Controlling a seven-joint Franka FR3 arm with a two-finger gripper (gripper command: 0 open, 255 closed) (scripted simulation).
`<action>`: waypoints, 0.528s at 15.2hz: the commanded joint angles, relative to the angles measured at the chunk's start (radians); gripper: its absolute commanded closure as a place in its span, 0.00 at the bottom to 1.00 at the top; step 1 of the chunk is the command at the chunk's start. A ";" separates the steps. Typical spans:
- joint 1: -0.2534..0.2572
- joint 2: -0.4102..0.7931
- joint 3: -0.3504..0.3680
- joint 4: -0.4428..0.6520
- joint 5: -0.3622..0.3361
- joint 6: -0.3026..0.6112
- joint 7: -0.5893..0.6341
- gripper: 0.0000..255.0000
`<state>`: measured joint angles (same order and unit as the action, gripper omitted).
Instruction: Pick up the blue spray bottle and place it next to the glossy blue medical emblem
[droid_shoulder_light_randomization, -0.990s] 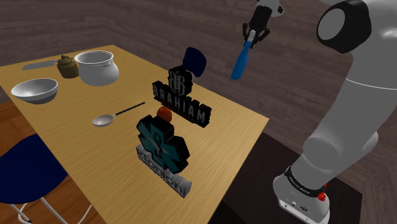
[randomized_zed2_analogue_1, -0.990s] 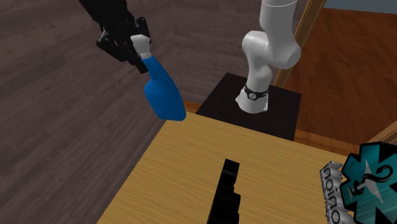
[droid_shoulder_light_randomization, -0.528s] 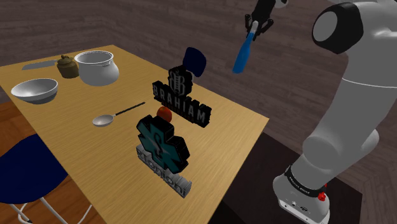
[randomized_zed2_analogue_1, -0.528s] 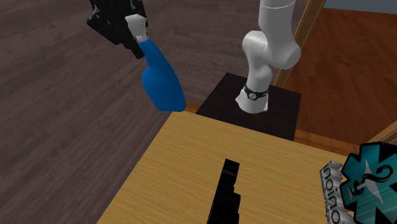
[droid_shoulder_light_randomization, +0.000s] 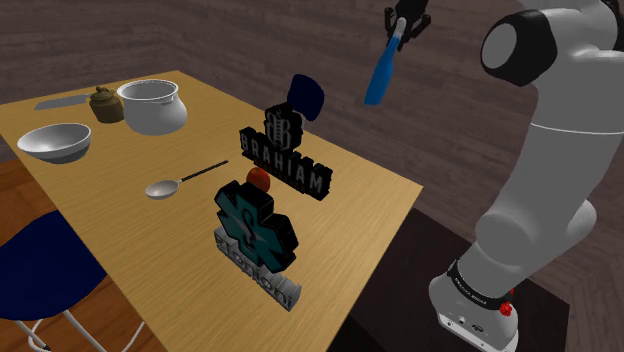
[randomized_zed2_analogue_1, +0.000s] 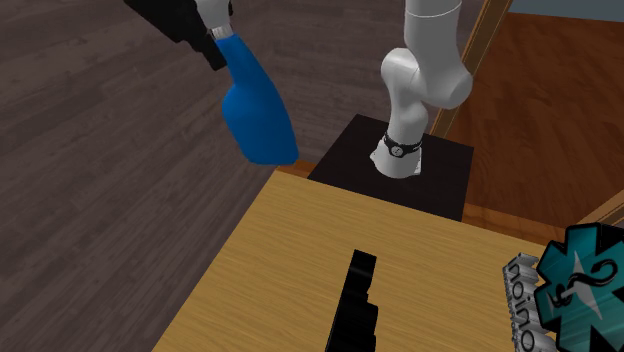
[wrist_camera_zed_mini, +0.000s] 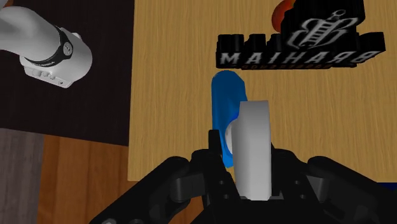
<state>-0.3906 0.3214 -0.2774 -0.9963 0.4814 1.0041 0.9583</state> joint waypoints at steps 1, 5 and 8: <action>0.043 -0.051 0.011 -0.076 -0.011 0.041 0.033 1.00; 0.122 -0.126 0.046 -0.187 -0.020 0.116 0.117 1.00; 0.173 -0.165 0.075 -0.244 -0.021 0.165 0.183 1.00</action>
<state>-0.2388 0.1765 -0.2136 -1.2140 0.4618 1.1494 1.1134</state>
